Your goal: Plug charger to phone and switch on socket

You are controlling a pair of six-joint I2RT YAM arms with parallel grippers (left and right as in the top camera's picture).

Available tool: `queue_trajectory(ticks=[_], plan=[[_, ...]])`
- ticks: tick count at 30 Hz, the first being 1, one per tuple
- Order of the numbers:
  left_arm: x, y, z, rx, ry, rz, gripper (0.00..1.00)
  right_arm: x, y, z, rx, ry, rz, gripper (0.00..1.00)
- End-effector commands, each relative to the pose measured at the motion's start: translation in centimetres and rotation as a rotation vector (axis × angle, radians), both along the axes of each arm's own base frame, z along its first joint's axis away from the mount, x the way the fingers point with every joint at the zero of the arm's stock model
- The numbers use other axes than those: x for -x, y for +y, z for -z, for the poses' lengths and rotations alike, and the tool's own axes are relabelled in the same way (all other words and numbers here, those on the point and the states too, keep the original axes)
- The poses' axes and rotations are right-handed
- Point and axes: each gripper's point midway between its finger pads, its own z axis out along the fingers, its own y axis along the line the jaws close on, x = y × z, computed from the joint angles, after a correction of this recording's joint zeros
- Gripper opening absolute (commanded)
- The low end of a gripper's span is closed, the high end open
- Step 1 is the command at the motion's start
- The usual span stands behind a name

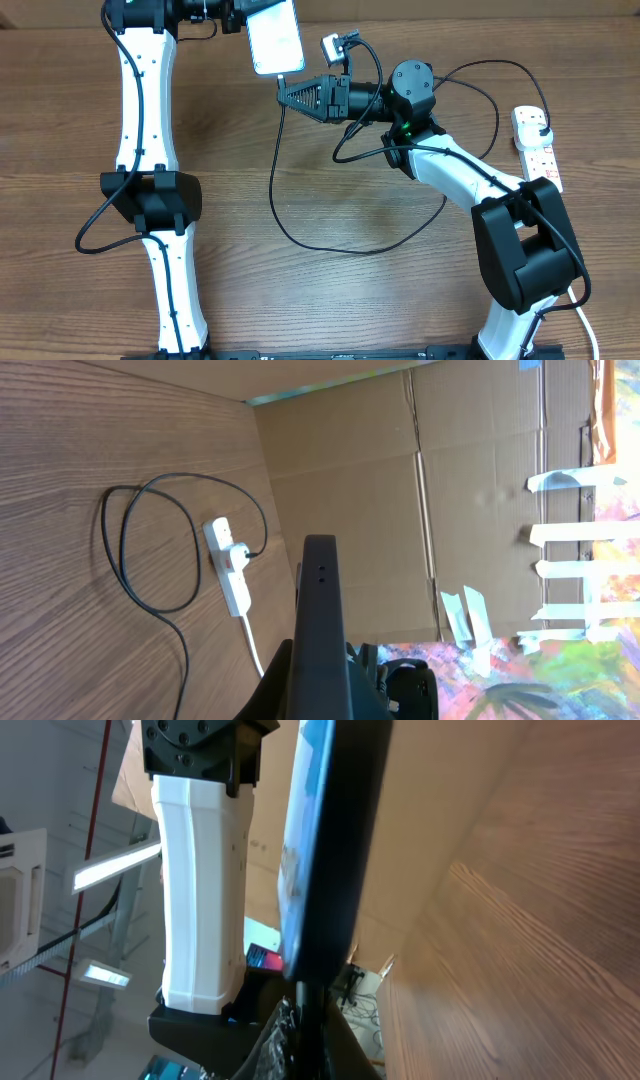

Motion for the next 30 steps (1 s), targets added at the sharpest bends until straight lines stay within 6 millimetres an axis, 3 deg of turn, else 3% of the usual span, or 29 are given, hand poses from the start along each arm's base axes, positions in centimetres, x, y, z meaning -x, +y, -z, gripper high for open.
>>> queue_trajectory(ticks=[1, 30], plan=[[0.3, 0.3, -1.0, 0.003, -0.047, 0.005, 0.04, -0.1, -0.3, -0.6, -0.005, -0.02, -0.003, 0.04], [1.2, 0.1, -1.6, 0.037, -0.09, 0.065, 0.04, -0.3, -0.3, -0.6, -0.006, -0.018, 0.005, 0.04]])
